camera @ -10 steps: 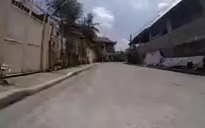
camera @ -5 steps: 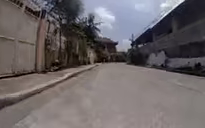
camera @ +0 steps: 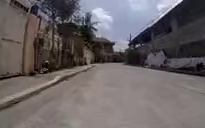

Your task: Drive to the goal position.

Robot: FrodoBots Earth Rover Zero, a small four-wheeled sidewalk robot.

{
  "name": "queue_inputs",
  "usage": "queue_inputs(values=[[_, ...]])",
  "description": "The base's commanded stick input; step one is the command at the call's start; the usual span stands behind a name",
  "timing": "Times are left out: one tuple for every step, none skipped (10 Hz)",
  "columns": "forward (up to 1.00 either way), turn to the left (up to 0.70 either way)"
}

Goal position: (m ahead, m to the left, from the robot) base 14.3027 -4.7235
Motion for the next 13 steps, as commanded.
queue_inputs(values=[[0.99, 0.0], [0.99, 0.0], [0.99, 0.0], [0.98, 0.0], [0.95, 0.0], [0.95, 0.0], [0.95, 0.0], [0.98, 0.0], [1.0, -0.02], [1.0, -0.06], [1.0, -0.37], [1.0, -0.39], [1.0, -0.27]])
